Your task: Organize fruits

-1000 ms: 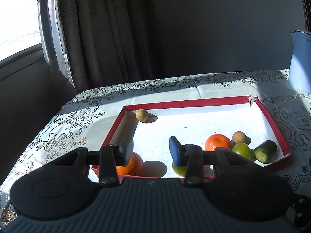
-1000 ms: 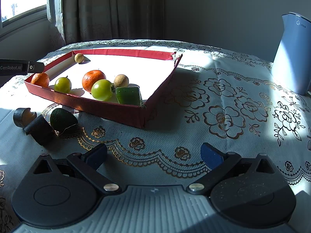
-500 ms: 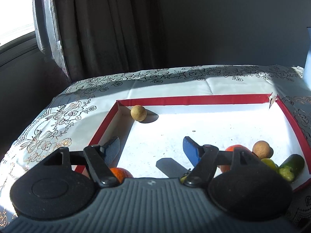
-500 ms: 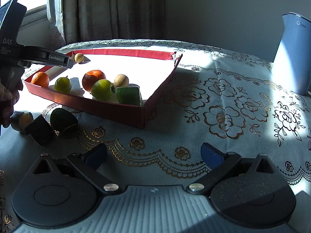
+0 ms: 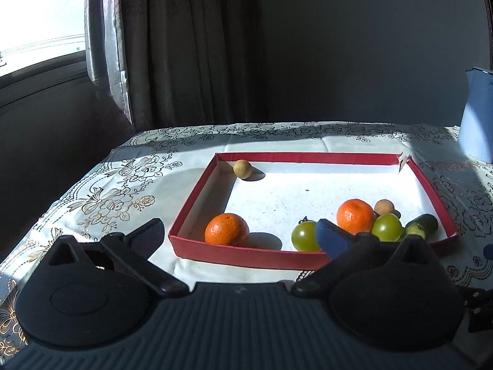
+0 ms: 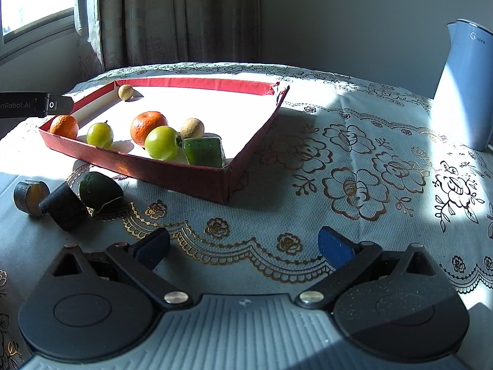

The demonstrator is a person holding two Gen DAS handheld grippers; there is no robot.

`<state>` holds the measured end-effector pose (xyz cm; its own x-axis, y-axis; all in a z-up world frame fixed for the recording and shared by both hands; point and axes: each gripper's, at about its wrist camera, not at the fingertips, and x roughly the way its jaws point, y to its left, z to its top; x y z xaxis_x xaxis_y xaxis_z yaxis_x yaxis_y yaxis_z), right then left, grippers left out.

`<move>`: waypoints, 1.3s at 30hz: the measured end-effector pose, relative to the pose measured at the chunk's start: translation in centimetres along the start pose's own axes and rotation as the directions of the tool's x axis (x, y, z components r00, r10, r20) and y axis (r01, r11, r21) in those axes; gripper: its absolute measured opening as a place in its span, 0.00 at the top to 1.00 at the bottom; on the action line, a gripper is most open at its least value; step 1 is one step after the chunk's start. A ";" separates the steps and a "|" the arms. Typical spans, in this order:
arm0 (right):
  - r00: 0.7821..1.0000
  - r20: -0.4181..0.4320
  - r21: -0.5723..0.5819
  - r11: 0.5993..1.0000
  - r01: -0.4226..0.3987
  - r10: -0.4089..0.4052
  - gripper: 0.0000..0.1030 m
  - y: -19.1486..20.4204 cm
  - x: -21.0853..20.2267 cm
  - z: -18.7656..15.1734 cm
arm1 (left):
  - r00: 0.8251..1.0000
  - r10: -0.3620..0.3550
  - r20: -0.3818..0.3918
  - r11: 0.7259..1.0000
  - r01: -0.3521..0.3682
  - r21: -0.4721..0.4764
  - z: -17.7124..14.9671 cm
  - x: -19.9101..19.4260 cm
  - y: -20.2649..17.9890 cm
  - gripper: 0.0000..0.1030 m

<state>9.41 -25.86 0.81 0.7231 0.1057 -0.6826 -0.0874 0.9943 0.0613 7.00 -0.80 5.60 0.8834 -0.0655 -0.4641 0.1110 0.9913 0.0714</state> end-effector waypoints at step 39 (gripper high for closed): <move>1.000 0.001 0.004 1.000 -0.005 0.005 0.00 0.0 -0.1 0.0 | 0.993 -0.071 -0.094 0.996 0.076 0.047 -4.2 -1.7 -2.3 0.64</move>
<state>9.38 -25.86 0.87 0.7234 0.1103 -0.6816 -0.0881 0.9938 0.0674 3.30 -2.49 2.49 0.8264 -0.1247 -0.5490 0.1987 0.9770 0.0771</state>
